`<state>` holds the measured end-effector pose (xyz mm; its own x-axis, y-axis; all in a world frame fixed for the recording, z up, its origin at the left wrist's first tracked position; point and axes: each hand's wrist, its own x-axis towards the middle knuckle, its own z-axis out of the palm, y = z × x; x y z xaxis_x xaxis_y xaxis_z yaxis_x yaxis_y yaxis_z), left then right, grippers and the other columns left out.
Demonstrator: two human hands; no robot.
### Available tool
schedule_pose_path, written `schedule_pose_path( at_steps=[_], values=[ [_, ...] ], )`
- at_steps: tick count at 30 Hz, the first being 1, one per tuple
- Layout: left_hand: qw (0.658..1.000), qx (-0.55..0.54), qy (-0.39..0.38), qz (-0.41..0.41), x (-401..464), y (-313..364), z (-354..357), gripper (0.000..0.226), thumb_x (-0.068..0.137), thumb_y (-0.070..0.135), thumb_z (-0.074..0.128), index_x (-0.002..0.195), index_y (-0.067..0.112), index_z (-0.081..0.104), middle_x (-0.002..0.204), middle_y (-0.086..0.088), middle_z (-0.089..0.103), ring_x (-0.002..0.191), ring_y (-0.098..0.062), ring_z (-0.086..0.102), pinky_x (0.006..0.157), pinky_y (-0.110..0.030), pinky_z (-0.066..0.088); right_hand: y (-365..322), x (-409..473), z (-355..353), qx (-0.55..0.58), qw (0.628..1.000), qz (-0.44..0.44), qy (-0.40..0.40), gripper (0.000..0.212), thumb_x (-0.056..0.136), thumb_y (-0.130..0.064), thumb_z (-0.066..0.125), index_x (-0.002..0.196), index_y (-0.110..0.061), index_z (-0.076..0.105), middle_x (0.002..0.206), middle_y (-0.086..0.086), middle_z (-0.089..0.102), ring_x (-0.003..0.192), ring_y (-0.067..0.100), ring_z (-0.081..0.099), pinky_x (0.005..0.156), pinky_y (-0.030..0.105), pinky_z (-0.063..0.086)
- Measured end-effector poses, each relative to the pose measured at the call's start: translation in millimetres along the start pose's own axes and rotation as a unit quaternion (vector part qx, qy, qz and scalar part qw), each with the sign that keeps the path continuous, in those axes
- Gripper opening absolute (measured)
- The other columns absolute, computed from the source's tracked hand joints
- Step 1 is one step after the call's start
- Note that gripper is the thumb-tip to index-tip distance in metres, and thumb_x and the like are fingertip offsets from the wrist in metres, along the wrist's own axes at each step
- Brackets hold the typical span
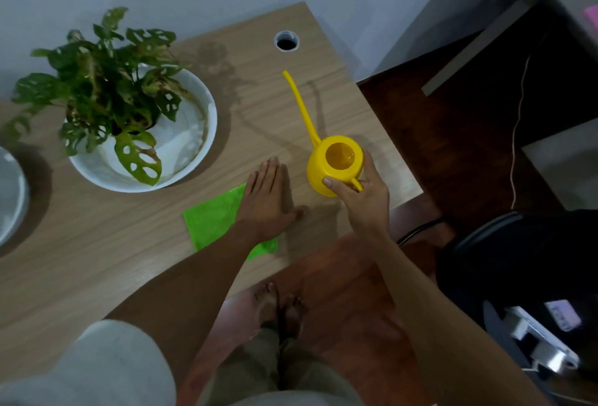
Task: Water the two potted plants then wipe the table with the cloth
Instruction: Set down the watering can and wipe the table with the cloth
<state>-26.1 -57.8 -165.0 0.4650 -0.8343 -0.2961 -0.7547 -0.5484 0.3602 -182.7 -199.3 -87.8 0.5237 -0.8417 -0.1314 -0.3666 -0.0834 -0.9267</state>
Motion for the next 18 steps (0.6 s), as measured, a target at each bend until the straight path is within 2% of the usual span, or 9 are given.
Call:
schedule_pose_path(
  at_steps=[5,10,12,14,15,16,18],
  values=[
    [1.000,0.009,0.008,0.002,0.1,-2.1,2.8,0.118,0.081,0.088,0.032,0.166,0.012,0.001,0.174,-0.006,-0.010,0.161,-0.022,-0.010,0.130,-0.042,-0.002,2.4,2.0,1.8,-0.006,1.000,0.001,0.013,0.064,0.080,-0.037,0.089,0.129,-0.058,0.055,0.121,-0.014,0.073,0.112,0.012,0.071,0.096,0.049,0.059],
    [0.999,-0.036,0.012,0.010,-2.6,-2.2,-5.5,0.114,0.082,0.085,0.033,0.166,0.012,0.005,0.175,-0.004,-0.003,0.161,-0.020,-0.005,0.130,-0.039,-0.001,1.4,-1.0,1.5,-0.029,0.999,-0.007,0.023,0.063,0.077,-0.043,0.091,0.127,-0.057,0.056,0.120,-0.012,0.073,0.110,0.012,0.071,0.094,0.045,0.060],
    [0.996,-0.072,0.045,0.023,-6.2,-5.9,-11.7,0.106,0.086,0.080,0.037,0.166,0.014,0.012,0.174,-0.002,0.007,0.161,-0.018,0.003,0.130,-0.037,0.003,-0.6,-3.6,1.4,-0.070,0.996,-0.007,0.047,0.061,0.074,-0.050,0.091,0.127,-0.045,0.060,0.115,-0.008,0.070,0.108,0.014,0.067,0.090,0.038,0.059],
    [0.992,-0.089,0.085,0.037,-14.7,-12.4,-18.6,0.092,0.093,0.069,0.042,0.165,0.015,0.020,0.172,0.000,0.019,0.160,-0.018,0.014,0.128,-0.036,0.010,-6.0,-10.2,3.5,-0.154,0.983,0.003,0.097,0.079,0.074,-0.060,0.085,0.139,-0.026,0.057,0.122,0.002,0.059,0.118,0.023,0.058,0.096,0.026,0.049],
    [0.990,-0.087,0.106,0.044,-18.5,-16.5,-21.0,0.082,0.098,0.061,0.046,0.164,0.016,0.025,0.170,-0.002,0.025,0.158,-0.019,0.021,0.126,-0.036,0.015,-8.8,-13.7,5.4,-0.186,0.975,-0.015,0.125,0.084,0.075,-0.062,0.082,0.142,-0.020,0.054,0.124,0.004,0.054,0.121,0.027,0.056,0.101,0.028,0.043],
    [0.988,-0.083,0.124,0.045,-23.4,-22.2,-23.5,0.074,0.101,0.052,0.050,0.162,0.015,0.030,0.168,-0.004,0.032,0.155,-0.021,0.028,0.123,-0.036,0.020,-11.7,-17.8,9.3,-0.197,0.969,-0.054,0.143,0.081,0.078,-0.060,0.080,0.142,-0.018,0.054,0.126,0.003,0.052,0.120,0.030,0.056,0.105,0.037,0.044],
    [0.986,-0.074,0.149,0.027,-35.0,-36.0,-29.6,0.061,0.102,0.038,0.056,0.156,0.012,0.042,0.158,-0.011,0.047,0.142,-0.029,0.044,0.116,-0.040,0.033,-23.5,-26.1,21.4,-0.188,0.959,-0.156,0.144,0.062,0.085,-0.043,0.080,0.135,-0.013,0.058,0.126,0.003,0.052,0.115,0.033,0.059,0.098,0.052,0.051]
  ],
)
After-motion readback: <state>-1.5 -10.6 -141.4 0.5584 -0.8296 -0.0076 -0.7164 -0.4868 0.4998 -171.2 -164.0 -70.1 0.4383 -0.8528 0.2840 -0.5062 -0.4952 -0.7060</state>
